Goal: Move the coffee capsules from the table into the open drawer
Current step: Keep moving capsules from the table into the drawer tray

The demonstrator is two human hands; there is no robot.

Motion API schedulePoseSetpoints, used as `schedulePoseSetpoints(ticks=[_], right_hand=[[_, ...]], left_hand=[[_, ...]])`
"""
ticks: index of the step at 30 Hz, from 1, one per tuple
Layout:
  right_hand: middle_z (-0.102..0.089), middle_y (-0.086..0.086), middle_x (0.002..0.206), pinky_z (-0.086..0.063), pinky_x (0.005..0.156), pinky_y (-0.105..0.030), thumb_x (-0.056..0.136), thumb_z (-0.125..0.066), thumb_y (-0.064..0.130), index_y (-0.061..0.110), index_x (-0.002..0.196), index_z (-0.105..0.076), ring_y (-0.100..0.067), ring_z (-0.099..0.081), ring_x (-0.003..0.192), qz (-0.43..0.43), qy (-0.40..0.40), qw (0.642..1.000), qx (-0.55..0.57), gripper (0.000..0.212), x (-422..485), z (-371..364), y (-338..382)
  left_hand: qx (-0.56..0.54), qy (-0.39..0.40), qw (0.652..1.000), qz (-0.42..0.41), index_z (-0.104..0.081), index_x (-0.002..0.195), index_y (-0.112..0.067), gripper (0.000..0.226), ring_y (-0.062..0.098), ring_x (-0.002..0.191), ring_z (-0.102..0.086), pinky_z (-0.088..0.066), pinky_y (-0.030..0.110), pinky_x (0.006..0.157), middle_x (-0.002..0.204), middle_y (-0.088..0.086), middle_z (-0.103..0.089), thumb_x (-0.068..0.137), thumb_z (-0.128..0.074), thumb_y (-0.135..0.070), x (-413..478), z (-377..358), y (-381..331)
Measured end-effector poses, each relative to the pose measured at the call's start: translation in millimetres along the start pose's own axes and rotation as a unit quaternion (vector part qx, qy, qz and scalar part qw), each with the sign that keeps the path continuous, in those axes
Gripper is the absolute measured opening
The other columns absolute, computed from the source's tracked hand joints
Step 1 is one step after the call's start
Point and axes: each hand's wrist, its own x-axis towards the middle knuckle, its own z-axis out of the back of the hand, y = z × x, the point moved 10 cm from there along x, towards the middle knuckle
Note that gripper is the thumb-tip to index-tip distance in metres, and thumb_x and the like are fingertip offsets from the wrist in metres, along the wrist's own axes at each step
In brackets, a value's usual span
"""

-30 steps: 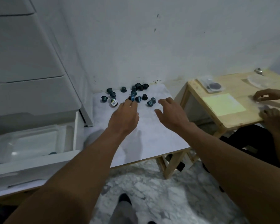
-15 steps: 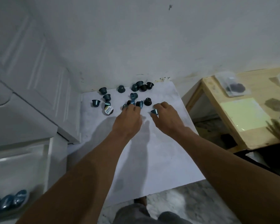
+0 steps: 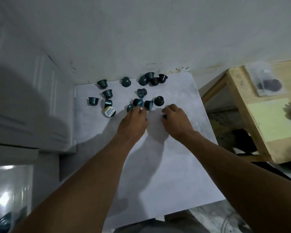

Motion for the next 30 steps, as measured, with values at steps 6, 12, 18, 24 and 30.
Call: schedulePoseSetpoints(ticks=[6,12,18,24,30], right_hand=[[-0.055,-0.02,0.11,-0.049,0.085,-0.038,0.09,-0.049,0.005,0.001,0.105,-0.062,-0.034,-0.051,0.102,0.021,-0.001,1.0,-0.009,0.02,7,-8,3],[-0.052,-0.018,0.103,-0.05,0.076,-0.04,0.088,-0.047,0.004,0.002,0.1,-0.06,-0.034,-0.052,0.089,0.021,0.024,0.999,0.019,0.017,6,-8,7],[-0.046,-0.014,0.117,-0.048,0.083,-0.037,0.083,-0.052,0.006,0.011,0.116,-0.052,-0.033,-0.053,0.096,0.012,0.046,0.997,0.056,0.033,-6,8,10],[-0.047,-0.013,0.116,-0.044,0.083,-0.031,0.08,-0.057,0.011,0.008,0.129,-0.049,-0.032,-0.053,0.1,0.07,-0.007,0.995,0.069,0.049,-34,50,23],[-0.058,-0.011,0.109,-0.044,0.081,-0.03,0.079,-0.063,0.011,0.008,0.113,-0.06,-0.028,-0.056,0.099,0.169,-0.083,0.978,0.089,0.035,-84,99,45]], left_hand=[[-0.038,-0.013,0.999,-0.019,-0.06,0.107,-0.003,0.02,0.028,0.101,-0.049,-0.042,0.031,0.083,0.107,0.016,-0.057,0.088,-0.055,-0.002,6,-6,-4],[-0.039,0.002,0.999,0.001,-0.05,0.119,-0.009,0.031,0.029,0.086,-0.053,-0.042,0.032,0.073,0.097,0.018,-0.056,0.088,-0.052,-0.008,1,-5,-4],[-0.073,-0.012,0.996,0.045,-0.056,0.117,-0.014,0.031,0.028,0.091,-0.056,-0.047,0.034,0.085,0.116,0.012,-0.042,0.087,-0.056,-0.007,-17,18,-4],[-0.095,-0.089,0.988,0.084,-0.061,0.115,-0.016,0.03,0.025,0.098,-0.056,-0.043,0.028,0.087,0.113,0.01,-0.049,0.086,-0.057,-0.016,-52,60,-22],[-0.108,-0.17,0.973,0.109,-0.05,0.128,-0.013,0.042,0.024,0.111,-0.052,-0.038,0.029,0.093,0.123,0.009,-0.053,0.087,-0.061,-0.016,-111,104,-49]])
